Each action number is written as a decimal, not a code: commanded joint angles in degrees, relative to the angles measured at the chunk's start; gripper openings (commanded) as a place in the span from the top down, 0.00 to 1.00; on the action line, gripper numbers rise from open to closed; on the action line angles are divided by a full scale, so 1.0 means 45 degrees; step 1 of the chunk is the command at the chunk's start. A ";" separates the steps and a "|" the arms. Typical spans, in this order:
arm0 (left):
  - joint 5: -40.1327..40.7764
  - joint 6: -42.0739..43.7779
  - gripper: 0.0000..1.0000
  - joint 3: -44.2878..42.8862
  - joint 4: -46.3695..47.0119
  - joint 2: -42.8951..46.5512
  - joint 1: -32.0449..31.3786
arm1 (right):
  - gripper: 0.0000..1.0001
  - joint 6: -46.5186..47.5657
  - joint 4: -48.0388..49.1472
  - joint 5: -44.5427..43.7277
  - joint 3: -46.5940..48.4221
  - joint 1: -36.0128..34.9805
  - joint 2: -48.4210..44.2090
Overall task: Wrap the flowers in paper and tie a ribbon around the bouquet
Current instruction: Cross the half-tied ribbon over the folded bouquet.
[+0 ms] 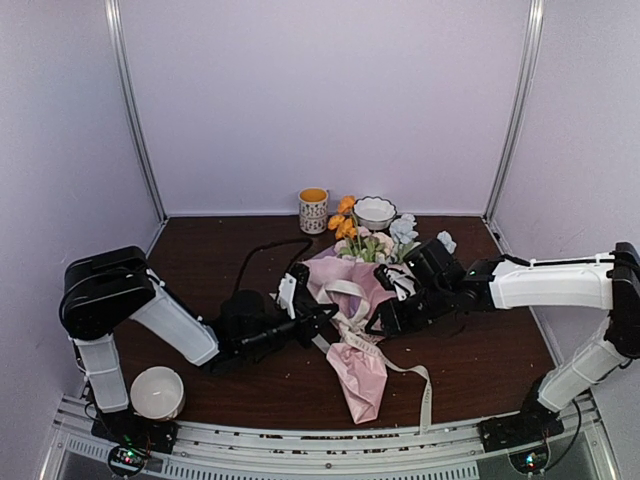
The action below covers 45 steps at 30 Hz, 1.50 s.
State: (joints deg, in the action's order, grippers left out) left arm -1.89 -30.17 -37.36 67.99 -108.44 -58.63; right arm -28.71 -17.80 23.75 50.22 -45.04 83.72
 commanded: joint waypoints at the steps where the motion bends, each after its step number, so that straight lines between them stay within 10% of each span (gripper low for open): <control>1: 0.0321 -0.0320 1.00 0.0253 0.1097 -0.0230 0.0056 | 0.52 -0.0073 0.0745 0.0259 0.0247 -0.0053 0.0626; 6: 0.0320 -0.0380 1.00 0.0324 0.1142 -0.0256 0.0060 | 0.56 0.0102 0.0547 -0.0303 0.0351 -0.0051 0.1050; 11: 0.0347 -0.0618 0.98 0.0502 0.1358 -0.0240 0.0060 | 0.88 0.0112 0.0504 -0.0674 0.0438 -0.0068 0.1158; 17: 0.0941 -0.0944 0.57 0.1696 0.1849 0.0640 0.0124 | 1.00 0.0172 0.0155 -0.1170 0.0322 -0.0091 0.0546; 27: 0.0698 0.0000 0.20 0.1510 -0.0430 0.2125 0.0626 | 1.00 0.0383 -0.0102 -0.1174 0.0044 -0.0289 -0.0513; 45: -0.6145 0.0139 0.29 -0.3748 -0.6572 -0.0226 0.2399 | 1.00 0.0509 -0.0252 -0.1396 0.0005 -0.0339 -0.0593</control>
State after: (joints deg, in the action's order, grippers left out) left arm -23.38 -31.97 -51.24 44.69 -108.27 -47.75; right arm -27.16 -18.44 19.22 50.74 -46.26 82.61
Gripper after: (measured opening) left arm 0.733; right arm 0.007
